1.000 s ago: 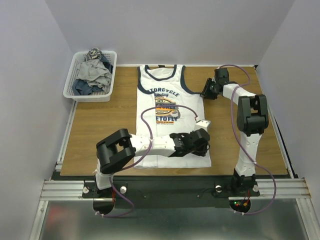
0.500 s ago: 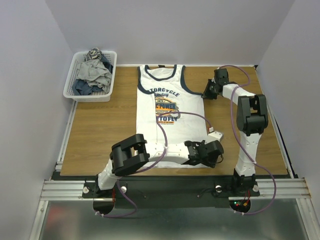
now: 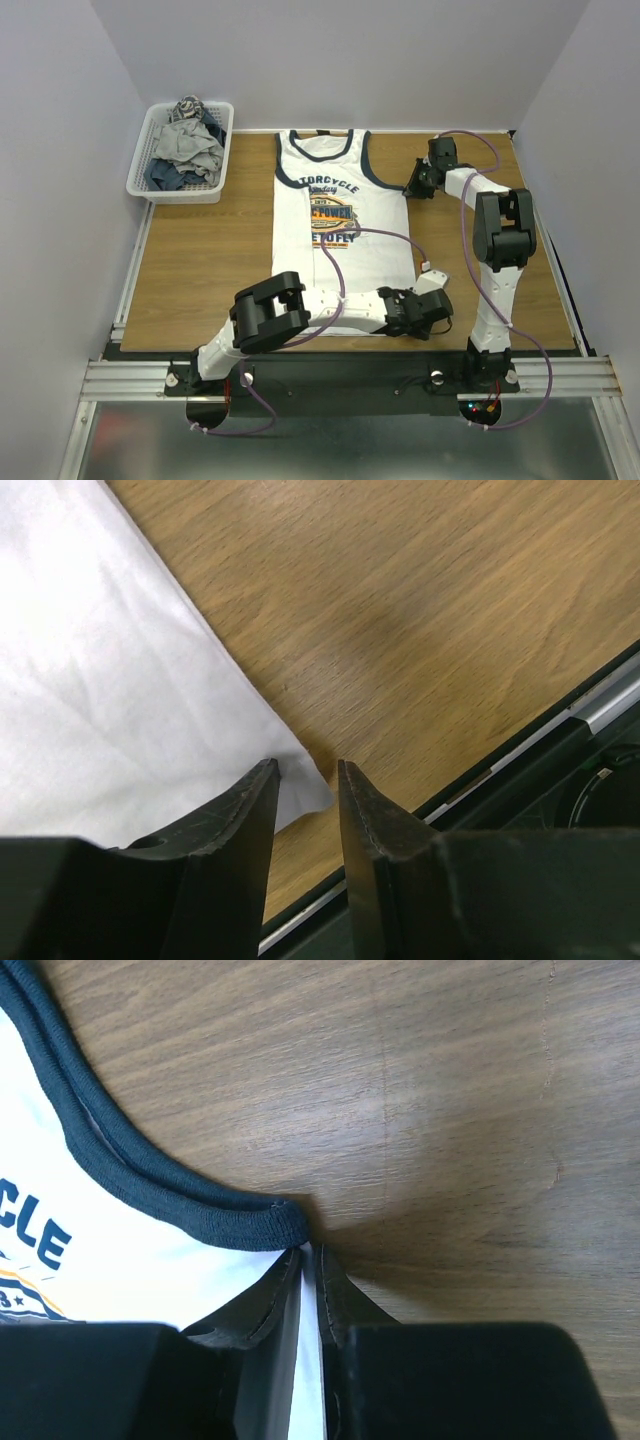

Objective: Fold and stack the tank tops
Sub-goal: Fold the tank top

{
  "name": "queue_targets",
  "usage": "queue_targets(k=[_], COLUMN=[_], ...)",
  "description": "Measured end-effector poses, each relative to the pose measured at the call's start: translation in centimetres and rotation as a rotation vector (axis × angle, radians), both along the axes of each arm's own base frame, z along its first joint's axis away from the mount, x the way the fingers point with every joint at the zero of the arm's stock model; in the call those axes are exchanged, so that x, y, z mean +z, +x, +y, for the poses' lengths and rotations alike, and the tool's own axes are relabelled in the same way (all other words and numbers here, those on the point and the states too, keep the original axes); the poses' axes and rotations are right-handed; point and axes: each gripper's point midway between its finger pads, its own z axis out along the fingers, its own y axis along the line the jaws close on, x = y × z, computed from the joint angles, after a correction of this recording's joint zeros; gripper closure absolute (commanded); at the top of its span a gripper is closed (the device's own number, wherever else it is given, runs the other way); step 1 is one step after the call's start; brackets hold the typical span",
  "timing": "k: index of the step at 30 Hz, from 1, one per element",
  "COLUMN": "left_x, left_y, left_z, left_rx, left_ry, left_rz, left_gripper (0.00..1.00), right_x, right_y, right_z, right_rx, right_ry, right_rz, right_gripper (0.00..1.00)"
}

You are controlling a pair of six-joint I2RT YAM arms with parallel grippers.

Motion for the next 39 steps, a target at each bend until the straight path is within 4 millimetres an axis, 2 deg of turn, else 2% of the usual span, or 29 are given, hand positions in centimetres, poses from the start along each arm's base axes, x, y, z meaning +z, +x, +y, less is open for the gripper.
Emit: queue_targets(k=[4, 5, 7, 8, 9, 16, 26, 36, 37, 39], left_x=[0.1, 0.1, 0.1, 0.1, 0.1, 0.7, 5.7, 5.0, 4.9, 4.9], left_y=[0.0, 0.0, 0.0, -0.1, -0.1, -0.5, -1.6, -2.6, -2.6, -2.7], left_z=[0.0, -0.1, -0.1, -0.1, -0.1, -0.3, 0.6, 3.4, 3.6, 3.8], left_rx=[0.003, 0.004, 0.004, 0.005, 0.004, -0.011, -0.052, -0.059, -0.058, -0.056], left_ry=[-0.001, -0.002, -0.001, -0.001, 0.0, -0.04, -0.202, -0.217, -0.217, -0.22], left_rz=[0.001, 0.002, 0.001, 0.001, 0.0, -0.001, 0.003, 0.029, 0.031, 0.033], left_gripper=[0.72, 0.8, 0.86, 0.96, 0.99, 1.0, 1.0, 1.0, 1.0, 1.0], right_x=[0.0, 0.0, 0.0, 0.0, 0.0, -0.1, 0.2, 0.8, 0.8, 0.8], right_y=[0.0, 0.0, 0.0, 0.0, 0.0, 0.2, -0.2, -1.1, -1.1, -1.1], right_z=[0.0, 0.0, 0.0, 0.0, 0.0, -0.6, -2.7, -4.7, -4.7, -4.7], right_rx=[0.0, 0.0, 0.0, 0.0, -0.001, -0.026, -0.119, -0.199, -0.2, -0.202], right_ry=[0.0, 0.0, 0.0, 0.0, 0.0, -0.024, -0.092, -0.145, -0.145, -0.144], right_rz=[0.0, 0.0, 0.0, 0.0, 0.0, -0.001, -0.004, -0.001, -0.001, 0.0], right_gripper=[0.84, 0.85, 0.86, 0.88, 0.89, 0.98, 1.0, 0.99, 0.96, 0.85])
